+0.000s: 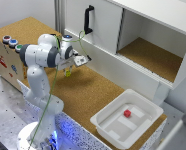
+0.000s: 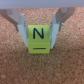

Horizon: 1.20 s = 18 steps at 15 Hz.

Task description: Rotate the yellow block towards the right

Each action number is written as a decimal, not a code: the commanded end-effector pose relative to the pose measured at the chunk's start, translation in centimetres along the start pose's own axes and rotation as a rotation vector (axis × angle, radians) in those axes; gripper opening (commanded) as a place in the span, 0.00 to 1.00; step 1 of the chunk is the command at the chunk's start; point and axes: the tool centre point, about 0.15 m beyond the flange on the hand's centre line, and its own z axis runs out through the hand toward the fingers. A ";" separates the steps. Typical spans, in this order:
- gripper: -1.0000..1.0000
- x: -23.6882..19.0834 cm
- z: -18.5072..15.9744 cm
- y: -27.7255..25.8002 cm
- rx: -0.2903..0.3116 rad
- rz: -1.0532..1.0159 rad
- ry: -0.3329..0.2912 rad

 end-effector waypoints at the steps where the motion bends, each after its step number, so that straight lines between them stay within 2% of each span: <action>1: 0.00 -1.0 -3.0 -0.2 -0.036 0.171 0.000; 5: 0.00 -1.4 -2.7 -1.3 0.046 0.401 0.005; 10: 0.00 -0.7 -2.3 -2.0 0.103 0.766 0.040; 14: 0.00 -1.4 -2.3 -0.8 0.074 1.053 0.048; 15: 0.00 -1.6 -2.2 -0.5 0.047 1.121 0.034; 18: 0.00 -2.3 -1.7 0.6 0.019 1.343 0.021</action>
